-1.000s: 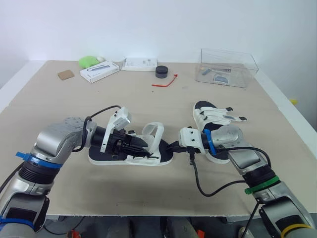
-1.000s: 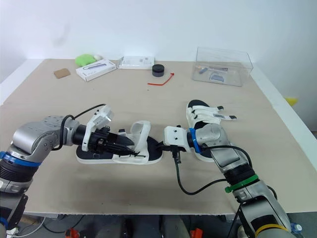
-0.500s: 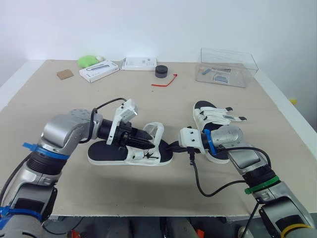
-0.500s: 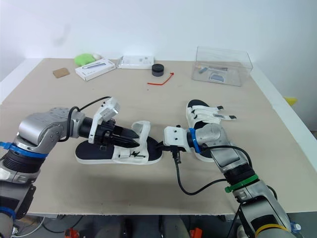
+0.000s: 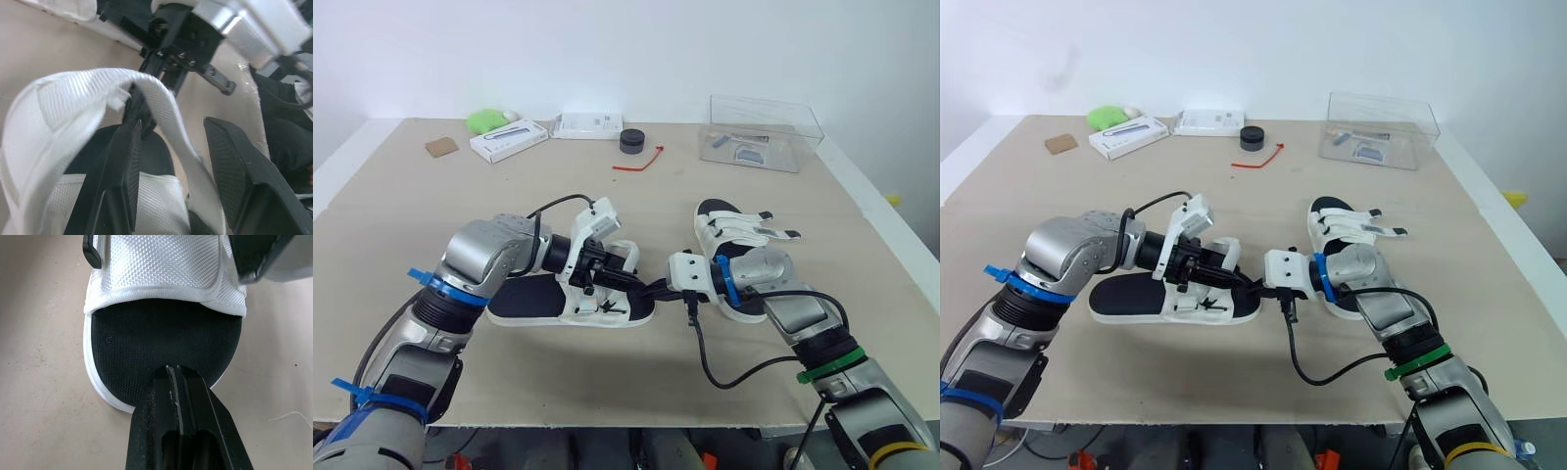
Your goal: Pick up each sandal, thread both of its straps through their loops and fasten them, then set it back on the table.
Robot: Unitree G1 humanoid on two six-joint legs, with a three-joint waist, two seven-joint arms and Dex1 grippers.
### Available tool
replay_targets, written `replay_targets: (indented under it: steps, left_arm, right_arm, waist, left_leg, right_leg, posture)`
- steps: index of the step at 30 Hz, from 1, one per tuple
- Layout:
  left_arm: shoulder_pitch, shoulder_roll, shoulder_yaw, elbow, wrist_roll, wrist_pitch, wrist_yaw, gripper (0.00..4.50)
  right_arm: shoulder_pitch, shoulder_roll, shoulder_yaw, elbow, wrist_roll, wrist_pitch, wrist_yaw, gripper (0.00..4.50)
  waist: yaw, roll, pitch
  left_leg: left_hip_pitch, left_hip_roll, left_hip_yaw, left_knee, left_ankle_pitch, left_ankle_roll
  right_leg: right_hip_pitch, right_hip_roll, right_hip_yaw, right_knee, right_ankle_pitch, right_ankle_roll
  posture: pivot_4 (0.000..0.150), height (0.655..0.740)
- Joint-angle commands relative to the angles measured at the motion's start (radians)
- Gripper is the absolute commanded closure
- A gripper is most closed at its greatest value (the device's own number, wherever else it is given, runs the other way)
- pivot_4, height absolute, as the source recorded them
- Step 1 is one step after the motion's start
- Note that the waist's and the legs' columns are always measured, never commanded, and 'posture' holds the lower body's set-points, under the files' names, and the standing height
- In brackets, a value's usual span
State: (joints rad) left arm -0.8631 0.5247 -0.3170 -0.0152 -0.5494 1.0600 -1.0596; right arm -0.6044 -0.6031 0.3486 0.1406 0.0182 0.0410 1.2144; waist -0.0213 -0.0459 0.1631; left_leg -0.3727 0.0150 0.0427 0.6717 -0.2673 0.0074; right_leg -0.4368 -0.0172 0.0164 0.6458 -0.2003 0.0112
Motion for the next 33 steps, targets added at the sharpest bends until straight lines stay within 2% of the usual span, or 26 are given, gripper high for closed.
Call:
replay_targets:
  steps: [1, 2, 3, 10, 15, 21, 26, 33]
  left_arm:
    - [-0.038, 0.013, 0.010, 0.005, 0.002, 0.012, -0.016, 3.66]
    - [-0.040, 0.017, 0.008, 0.009, 0.005, 0.013, -0.017, 4.15]
    - [-0.043, 0.019, 0.009, 0.014, 0.006, 0.019, -0.016, 4.38]
    - [-0.049, 0.033, 0.054, 0.043, -0.031, 0.071, -0.035, 4.38]
    - [-0.052, -0.024, 0.219, 0.086, -0.156, 0.221, 0.014, 4.38]
    - [0.032, -0.082, 0.318, 0.009, -0.247, 0.335, 0.106, 4.38]
    - [0.107, -0.118, 0.329, -0.055, -0.265, 0.351, 0.182, 4.38]
    - [0.122, -0.129, 0.352, -0.034, -0.259, 0.313, 0.226, 4.38]
  right_arm:
    - [0.015, -0.014, 0.024, 0.035, -0.045, 0.017, -0.001, 4.50]
    - [0.015, -0.014, 0.025, 0.037, -0.046, 0.014, -0.002, 4.50]
    - [0.015, -0.014, 0.025, 0.037, -0.047, 0.014, -0.001, 4.50]
    - [0.012, -0.011, 0.026, 0.041, -0.046, 0.015, -0.002, 4.50]
    - [0.011, -0.009, 0.026, 0.041, -0.045, 0.016, -0.004, 4.50]
    - [0.012, -0.010, 0.025, 0.042, -0.045, 0.016, -0.004, 4.50]
    - [0.011, -0.010, 0.025, 0.043, -0.044, 0.014, -0.004, 4.50]
    - [0.010, -0.012, 0.026, 0.044, -0.045, 0.013, -0.002, 4.50]
  waist:
    - [0.000, 0.000, 0.000]
    - [0.000, 0.000, 0.000]
    - [0.000, 0.000, 0.000]
    - [0.000, 0.000, 0.000]
    - [0.000, 0.000, 0.000]
    - [-0.001, 0.000, 0.000]
    - [0.000, 0.000, 0.000]
    - [0.000, 0.000, 0.000]
  left_leg:
    - [0.000, 0.000, 0.000, 0.000, 0.000, 0.000]
    - [0.000, 0.000, 0.000, 0.000, 0.000, 0.000]
    - [0.000, 0.000, 0.000, 0.000, 0.000, 0.000]
    - [0.000, 0.000, 0.000, 0.000, 0.000, 0.000]
    - [0.000, 0.000, 0.000, 0.000, 0.000, 0.000]
    - [0.000, 0.000, 0.000, 0.000, 0.000, 0.000]
    - [0.000, 0.000, -0.001, 0.000, 0.001, -0.001]
    - [0.001, 0.000, -0.001, 0.000, 0.001, -0.002]
  right_leg:
    - [0.000, 0.000, 0.000, 0.000, 0.000, 0.000]
    - [0.000, 0.000, 0.000, 0.000, 0.000, 0.000]
    - [0.000, 0.000, 0.000, 0.000, 0.000, 0.000]
    - [0.000, 0.000, 0.000, 0.000, 0.000, 0.000]
    - [0.000, 0.000, 0.000, 0.000, 0.000, 0.000]
    - [0.000, 0.000, 0.000, 0.000, 0.000, 0.000]
    - [0.000, -0.001, -0.001, 0.000, 0.001, 0.000]
    - [0.001, -0.001, -0.001, 0.000, 0.001, 0.000]
  posture:
    - [0.150, 0.7400]
    - [0.150, 0.7400]
    - [0.150, 0.7400]
    - [0.150, 0.7400]
    - [0.150, 0.7400]
    - [0.150, 0.7400]
    - [0.150, 0.7400]
    - [0.150, 0.7400]
